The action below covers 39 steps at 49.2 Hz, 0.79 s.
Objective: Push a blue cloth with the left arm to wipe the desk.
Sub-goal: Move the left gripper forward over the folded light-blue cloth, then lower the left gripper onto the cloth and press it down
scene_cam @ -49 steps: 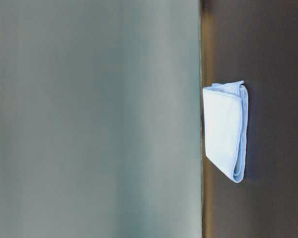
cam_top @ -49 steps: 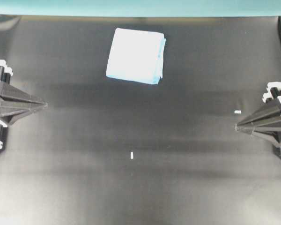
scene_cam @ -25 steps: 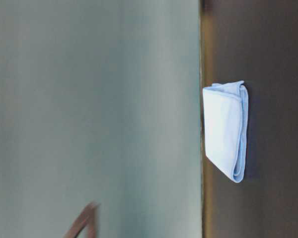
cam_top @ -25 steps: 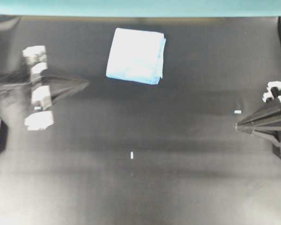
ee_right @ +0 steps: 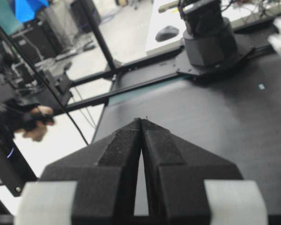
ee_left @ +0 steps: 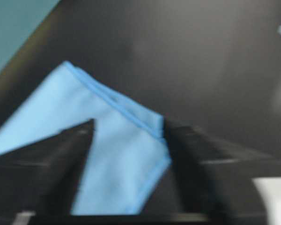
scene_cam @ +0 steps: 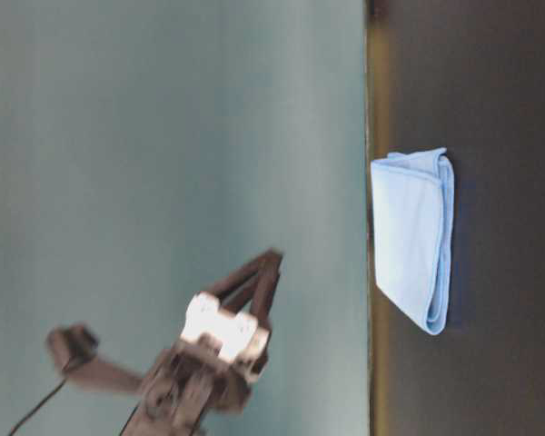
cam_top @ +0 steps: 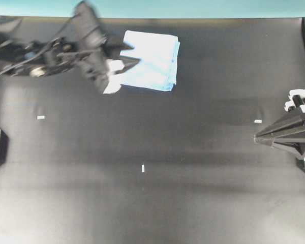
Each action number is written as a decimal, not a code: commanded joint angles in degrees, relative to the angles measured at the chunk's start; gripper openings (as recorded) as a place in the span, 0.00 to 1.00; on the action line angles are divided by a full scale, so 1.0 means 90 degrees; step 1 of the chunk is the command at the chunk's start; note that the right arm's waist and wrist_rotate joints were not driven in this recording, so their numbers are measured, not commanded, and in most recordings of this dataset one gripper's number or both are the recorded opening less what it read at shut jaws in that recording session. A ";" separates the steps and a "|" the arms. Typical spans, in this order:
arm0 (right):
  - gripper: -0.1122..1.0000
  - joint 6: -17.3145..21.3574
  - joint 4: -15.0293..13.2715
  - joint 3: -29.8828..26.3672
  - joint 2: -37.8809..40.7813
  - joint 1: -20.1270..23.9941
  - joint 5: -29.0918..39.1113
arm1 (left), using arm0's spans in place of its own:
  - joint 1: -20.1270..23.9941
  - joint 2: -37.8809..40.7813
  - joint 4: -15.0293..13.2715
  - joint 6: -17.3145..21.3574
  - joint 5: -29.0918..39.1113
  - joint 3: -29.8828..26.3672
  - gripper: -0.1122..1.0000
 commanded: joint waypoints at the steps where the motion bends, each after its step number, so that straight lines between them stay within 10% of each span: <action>1: 0.10 0.0000 0.0010 -0.0098 0.0049 0.0000 -0.0078 | 0.0195 0.0430 0.0020 0.0010 0.0000 -0.0420 0.72; 7: 0.10 0.0000 0.0010 -0.0088 0.0049 0.0000 -0.0078 | 0.0449 0.0996 0.0029 0.0049 0.0000 -0.0811 0.91; 39: 0.10 0.0000 0.0010 0.0098 0.0020 0.0010 0.0000 | 0.0664 0.2500 0.0020 0.0000 0.0674 -0.1572 0.88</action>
